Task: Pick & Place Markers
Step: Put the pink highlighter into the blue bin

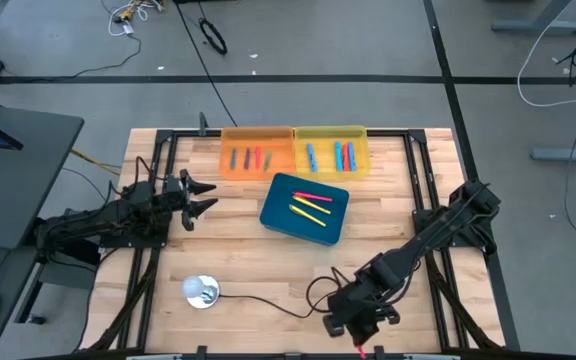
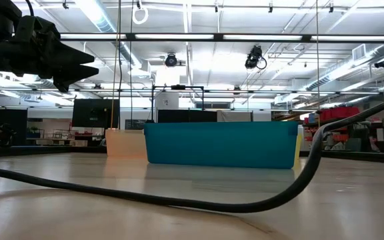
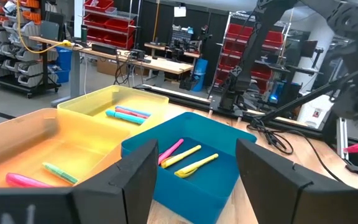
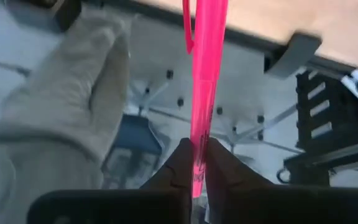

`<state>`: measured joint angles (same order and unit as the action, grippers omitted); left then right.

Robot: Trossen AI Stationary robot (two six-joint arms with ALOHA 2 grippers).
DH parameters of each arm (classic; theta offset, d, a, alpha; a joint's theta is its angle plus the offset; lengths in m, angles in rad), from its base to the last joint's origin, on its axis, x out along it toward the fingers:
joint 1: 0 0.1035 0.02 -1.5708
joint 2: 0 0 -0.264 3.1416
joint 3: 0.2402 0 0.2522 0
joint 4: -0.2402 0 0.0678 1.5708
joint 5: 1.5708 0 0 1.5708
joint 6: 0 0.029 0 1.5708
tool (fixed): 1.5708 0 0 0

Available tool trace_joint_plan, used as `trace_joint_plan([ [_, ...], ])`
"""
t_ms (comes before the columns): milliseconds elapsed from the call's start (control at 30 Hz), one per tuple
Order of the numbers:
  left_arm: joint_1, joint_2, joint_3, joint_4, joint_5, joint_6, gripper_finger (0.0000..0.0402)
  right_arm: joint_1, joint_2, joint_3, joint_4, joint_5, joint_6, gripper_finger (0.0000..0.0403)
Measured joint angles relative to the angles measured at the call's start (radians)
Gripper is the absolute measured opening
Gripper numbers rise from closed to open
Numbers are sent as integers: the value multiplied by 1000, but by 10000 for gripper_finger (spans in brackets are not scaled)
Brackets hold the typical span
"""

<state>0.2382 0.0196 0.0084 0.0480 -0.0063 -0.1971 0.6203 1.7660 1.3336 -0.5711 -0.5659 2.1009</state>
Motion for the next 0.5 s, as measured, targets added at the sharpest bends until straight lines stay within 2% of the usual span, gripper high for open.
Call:
trace_joint_plan([
  [267,0,0,0,0,0,0,222,-11,-1,87,-42,-22,-215,16],
  [500,0,0,0,0,0,-1,222,-63,-1,125,-267,-29,-512,16],
])
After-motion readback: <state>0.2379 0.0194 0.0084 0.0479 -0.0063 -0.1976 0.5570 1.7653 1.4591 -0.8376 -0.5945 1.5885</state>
